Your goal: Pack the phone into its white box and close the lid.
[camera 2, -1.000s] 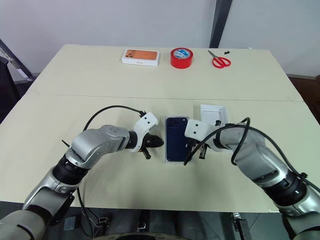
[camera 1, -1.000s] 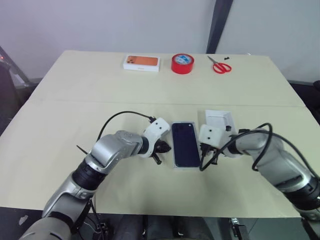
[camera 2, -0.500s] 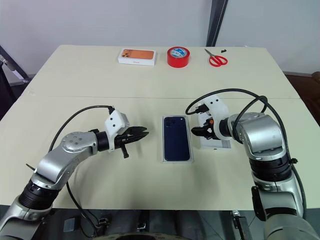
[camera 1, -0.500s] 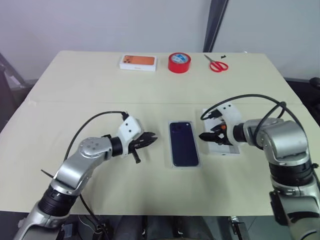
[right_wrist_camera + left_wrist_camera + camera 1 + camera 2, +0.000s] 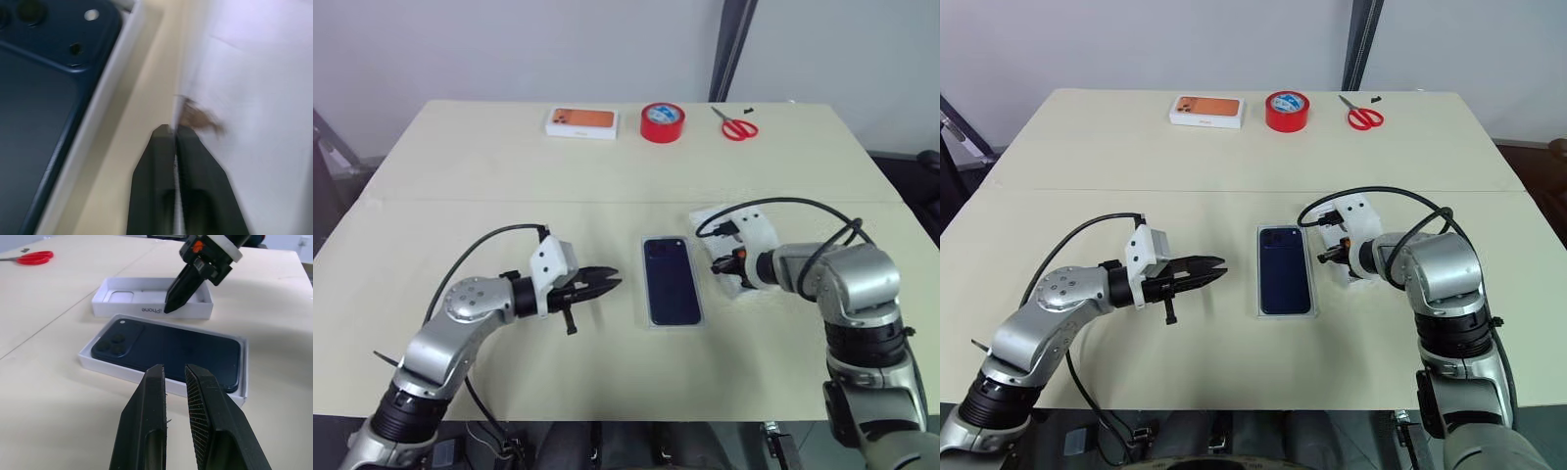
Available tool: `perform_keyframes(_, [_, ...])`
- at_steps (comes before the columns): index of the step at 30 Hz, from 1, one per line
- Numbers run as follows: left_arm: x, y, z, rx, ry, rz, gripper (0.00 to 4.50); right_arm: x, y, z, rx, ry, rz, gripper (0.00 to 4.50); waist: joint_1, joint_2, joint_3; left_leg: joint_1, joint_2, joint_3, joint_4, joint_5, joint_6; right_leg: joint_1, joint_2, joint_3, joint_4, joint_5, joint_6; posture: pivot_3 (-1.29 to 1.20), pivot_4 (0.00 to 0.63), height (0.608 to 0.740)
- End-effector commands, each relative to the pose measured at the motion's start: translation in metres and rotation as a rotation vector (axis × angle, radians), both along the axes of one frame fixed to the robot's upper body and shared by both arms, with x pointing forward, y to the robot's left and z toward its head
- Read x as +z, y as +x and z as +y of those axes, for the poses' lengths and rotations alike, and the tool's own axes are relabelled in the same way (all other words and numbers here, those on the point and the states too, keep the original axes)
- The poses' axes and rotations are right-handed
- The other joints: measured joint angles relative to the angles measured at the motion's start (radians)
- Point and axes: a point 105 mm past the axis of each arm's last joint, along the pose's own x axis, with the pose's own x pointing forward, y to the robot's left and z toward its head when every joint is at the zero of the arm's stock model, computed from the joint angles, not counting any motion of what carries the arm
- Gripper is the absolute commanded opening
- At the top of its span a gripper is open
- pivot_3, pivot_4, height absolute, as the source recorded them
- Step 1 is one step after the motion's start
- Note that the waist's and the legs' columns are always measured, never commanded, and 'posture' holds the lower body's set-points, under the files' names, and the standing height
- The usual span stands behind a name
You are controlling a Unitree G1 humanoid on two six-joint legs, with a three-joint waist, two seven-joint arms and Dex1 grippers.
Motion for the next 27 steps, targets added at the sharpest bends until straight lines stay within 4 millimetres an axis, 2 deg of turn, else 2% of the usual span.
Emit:
perform_keyframes(1, [0.015,0.003,0.005,0.041,-0.046,-0.063,0.71,0.013,0.005,-0.002,-0.044,0.068,-0.046,0.02,0.000,0.000,0.000,0.000,0.000,0.000,0.000,0.000,0.000,0.000,0.000,0.000,0.000,0.000,0.000,0.00,0.150,0.725])
perform_keyframes(4, [0.020,0.014,0.016,0.128,-0.083,-0.081,0.71,0.039,0.018,-0.003,-0.101,0.160,-0.125,0.02,-0.004,0.001,0.000,0.000,0.000,0.000,0.000,0.000,0.000,0.000,0.000,0.000,0.001,0.000,0.000,0.00,0.150,0.725])
perform_keyframes(7, [0.029,0.030,0.035,0.260,-0.134,-0.101,0.71,0.076,0.027,0.004,-0.080,0.334,-0.205,0.02,-0.005,0.002,0.001,0.000,0.000,0.001,0.001,0.000,0.000,-0.002,0.001,0.000,0.004,0.000,0.000,0.00,0.150,0.725])
perform_keyframes(10, [0.035,0.046,0.054,0.379,-0.169,-0.123,0.71,0.100,0.024,0.029,0.061,0.580,-0.206,0.02,-0.002,0.002,0.001,0.000,0.001,0.001,0.001,0.000,0.000,-0.002,0.002,0.000,0.005,0.000,0.000,0.00,0.150,0.725])
perform_keyframes(14, [0.041,0.062,0.074,0.497,-0.179,-0.156,0.71,0.115,0.000,0.081,0.293,0.876,-0.138,0.02,-0.004,0.001,0.001,0.000,0.001,0.001,0.001,0.000,0.000,-0.002,0.002,0.000,0.005,0.000,0.000,0.00,0.150,0.725])
perform_keyframes(16, [0.043,0.067,0.079,0.526,-0.185,-0.163,0.71,0.119,-0.010,0.097,0.332,0.986,-0.107,0.02,-0.006,0.002,0.001,0.000,0.001,0.001,0.001,0.000,0.000,-0.002,0.002,0.000,0.006,0.000,0.000,0.00,0.150,0.725])
perform_keyframes(18, [0.045,0.073,0.083,0.555,-0.192,-0.168,0.71,0.114,-0.027,0.124,0.303,1.130,0.003,0.02,-0.002,0.001,0.001,-0.001,0.001,0.001,0.002,0.000,0.000,-0.003,0.002,-0.001,0.007,0.000,0.000,0.00,0.150,0.725])
perform_keyframes(21, [0.042,0.072,0.077,0.536,-0.165,-0.172,0.71,0.090,-0.041,0.155,0.141,1.245,0.174,0.02,-0.009,0.001,0.001,-0.003,0.001,0.001,0.003,0.000,0.001,-0.003,0.002,-0.001,0.007,0.000,0.001,0.00,0.150,0.725])
perform_keyframes(24, [0.032,0.069,0.069,0.499,-0.117,-0.153,0.71,0.075,-0.047,0.163,-0.029,1.266,0.270,0.02,-0.019,0.002,0.001,-0.004,0.001,0.001,0.004,0.000,0.001,-0.004,0.003,-0.001,0.007,0.000,0.001,0.00,0.150,0.725])
perform_keyframes(27, [0.023,0.067,0.062,0.475,-0.082,-0.135,0.71,0.065,-0.052,0.167,-0.104,1.253,0.323,0.02,-0.019,0.001,0.000,-0.004,0.001,0.000,0.006,0.000,0.001,-0.004,0.002,-0.001,0.007,0.000,0.001,0.00,0.150,0.725])
